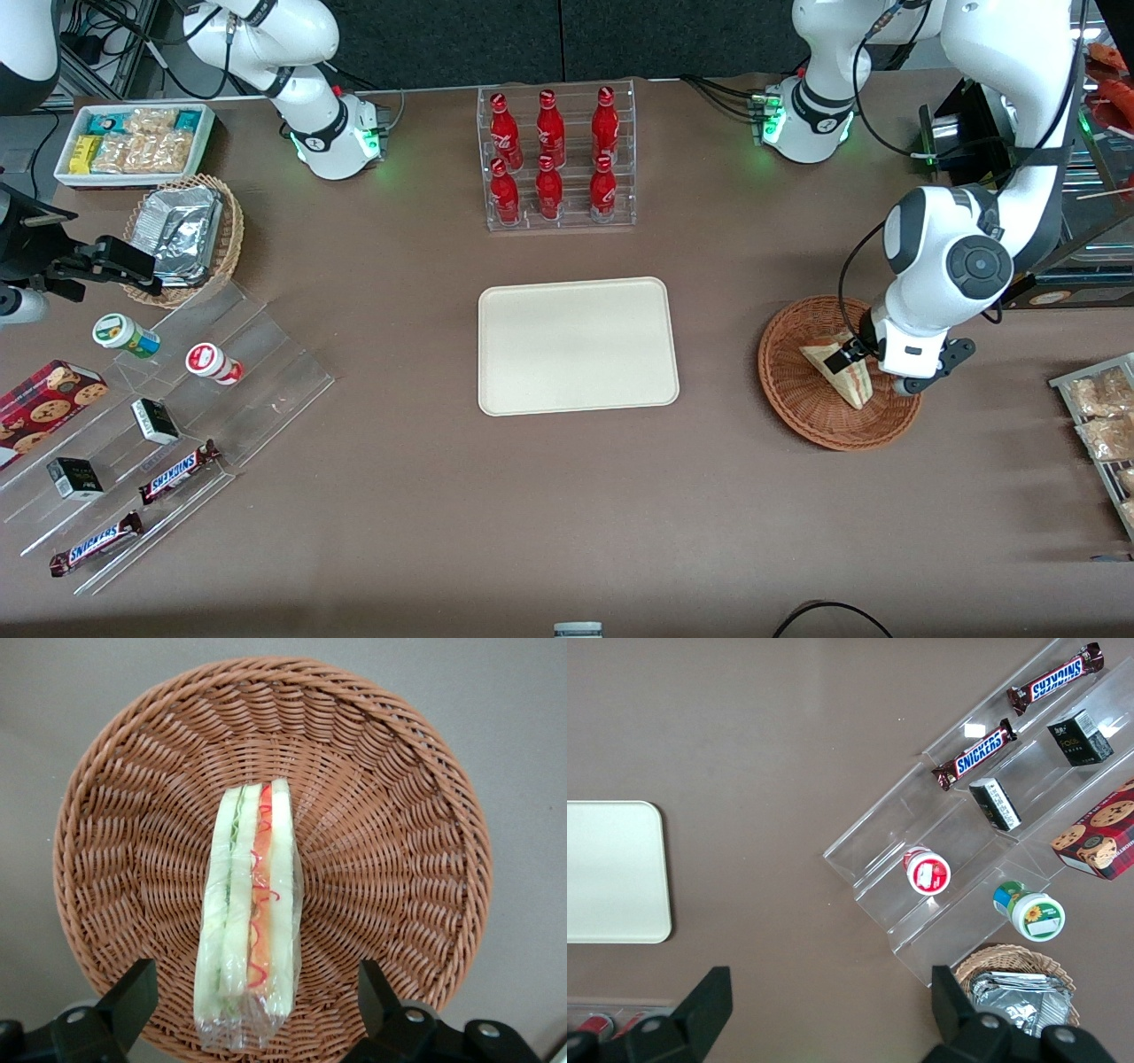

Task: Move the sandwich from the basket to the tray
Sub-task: 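Close the left gripper on the sandwich and lift it from the basket, then carry the held sandwich with the left gripper over the cream tray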

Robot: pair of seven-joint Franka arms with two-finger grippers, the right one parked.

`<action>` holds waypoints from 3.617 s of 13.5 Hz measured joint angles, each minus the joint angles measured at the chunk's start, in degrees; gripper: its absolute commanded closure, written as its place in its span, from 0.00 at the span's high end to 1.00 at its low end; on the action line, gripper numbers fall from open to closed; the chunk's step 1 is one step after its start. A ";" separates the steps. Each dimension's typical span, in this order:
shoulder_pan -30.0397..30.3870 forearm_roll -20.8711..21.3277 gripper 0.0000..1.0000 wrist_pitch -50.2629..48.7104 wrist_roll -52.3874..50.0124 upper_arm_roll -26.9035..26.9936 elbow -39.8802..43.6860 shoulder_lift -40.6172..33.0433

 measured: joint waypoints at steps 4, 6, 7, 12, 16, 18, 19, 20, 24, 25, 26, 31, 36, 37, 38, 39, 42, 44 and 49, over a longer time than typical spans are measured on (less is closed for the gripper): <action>0.00 0.00 1.00 1.25 -0.56 0.00 -0.25 2.58; 0.00 0.01 0.94 1.49 -0.63 0.01 -0.41 3.73; 0.00 0.01 0.73 1.80 -0.68 0.02 -0.44 4.34; 0.00 0.01 0.00 0.67 -1.32 0.10 -0.40 5.10; 0.00 0.61 0.00 -9.37 -1.11 0.07 3.13 4.01; -0.13 0.92 0.00 -17.75 -0.72 -0.53 7.65 2.83; -0.43 0.94 0.00 -20.81 -0.66 -1.27 9.77 2.24; -1.04 0.95 0.00 -22.92 -0.63 -2.14 11.43 1.72; -2.81 0.42 0.00 -24.69 -1.43 -9.75 13.87 0.54; -3.05 -0.12 0.00 -24.69 -1.95 -12.10 14.53 0.56; -3.22 -0.38 0.00 -24.66 -2.27 -14.14 15.23 0.66; -3.48 -0.48 0.00 -22.68 -2.92 -23.97 20.41 5.27; -11.31 6.67 0.00 -21.42 -9.44 -27.33 28.05 15.76; -13.23 8.21 0.00 -21.33 -10.78 -27.33 30.13 18.28; -14.76 9.65 0.00 -21.31 -11.64 -27.33 32.23 20.61; -15.87 10.65 0.00 -21.31 -11.98 -27.33 34.03 22.62; -17.12 11.52 0.00 -21.31 -12.09 -27.32 37.62 26.44; -17.18 12.07 0.00 -21.28 -12.06 -27.32 38.60 27.40; -17.52 15.52 0.00 -20.43 -12.06 -27.32 38.73 29.29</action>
